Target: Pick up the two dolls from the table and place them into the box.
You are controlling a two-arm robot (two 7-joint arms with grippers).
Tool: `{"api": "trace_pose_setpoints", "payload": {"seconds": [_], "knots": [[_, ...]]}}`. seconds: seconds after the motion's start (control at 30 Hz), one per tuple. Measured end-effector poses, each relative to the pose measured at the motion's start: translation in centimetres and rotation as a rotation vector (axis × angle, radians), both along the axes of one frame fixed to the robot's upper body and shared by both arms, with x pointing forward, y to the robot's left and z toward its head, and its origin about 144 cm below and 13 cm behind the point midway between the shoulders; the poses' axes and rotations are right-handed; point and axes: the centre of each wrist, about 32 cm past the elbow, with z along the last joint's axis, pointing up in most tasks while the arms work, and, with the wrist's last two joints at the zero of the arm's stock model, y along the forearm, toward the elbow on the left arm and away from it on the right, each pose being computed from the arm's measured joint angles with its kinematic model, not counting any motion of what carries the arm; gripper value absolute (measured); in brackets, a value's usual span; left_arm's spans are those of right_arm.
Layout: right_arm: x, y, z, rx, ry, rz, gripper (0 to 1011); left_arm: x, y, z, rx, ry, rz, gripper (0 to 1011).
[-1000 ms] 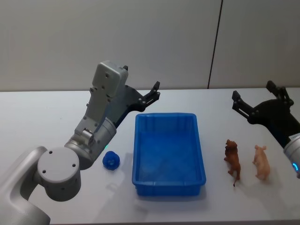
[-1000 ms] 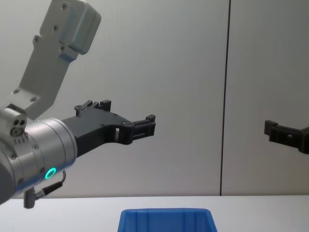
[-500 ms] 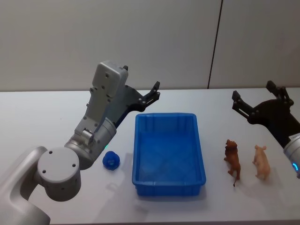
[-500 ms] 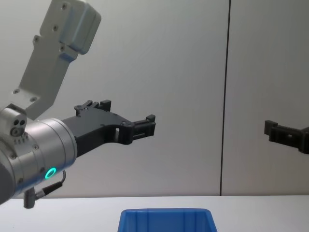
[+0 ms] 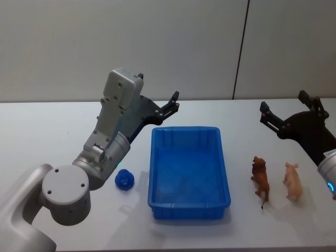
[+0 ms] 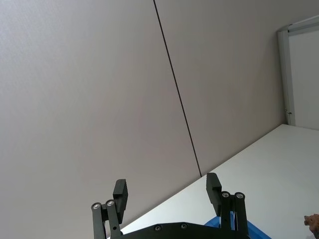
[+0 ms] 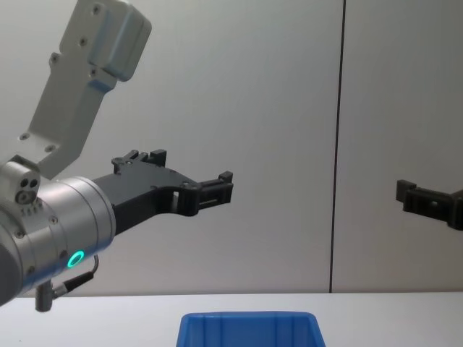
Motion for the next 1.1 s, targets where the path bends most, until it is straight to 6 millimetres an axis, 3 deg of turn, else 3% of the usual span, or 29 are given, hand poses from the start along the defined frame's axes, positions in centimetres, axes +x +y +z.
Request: {"api": "trace_pose_setpoints", "payload": {"seconds": [0.53, 1.1], "knots": [[0.1, -0.2, -0.2, -0.003, 0.02, -0.008, 1001, 0.0, 0.0, 0.0, 0.0, 0.0, 0.0, 1001], [0.5, -1.5, -1.9, -0.034, 0.192, -0.107, 1001, 0.0, 0.0, 0.0, 0.0, 0.0, 0.0, 1001]]}}
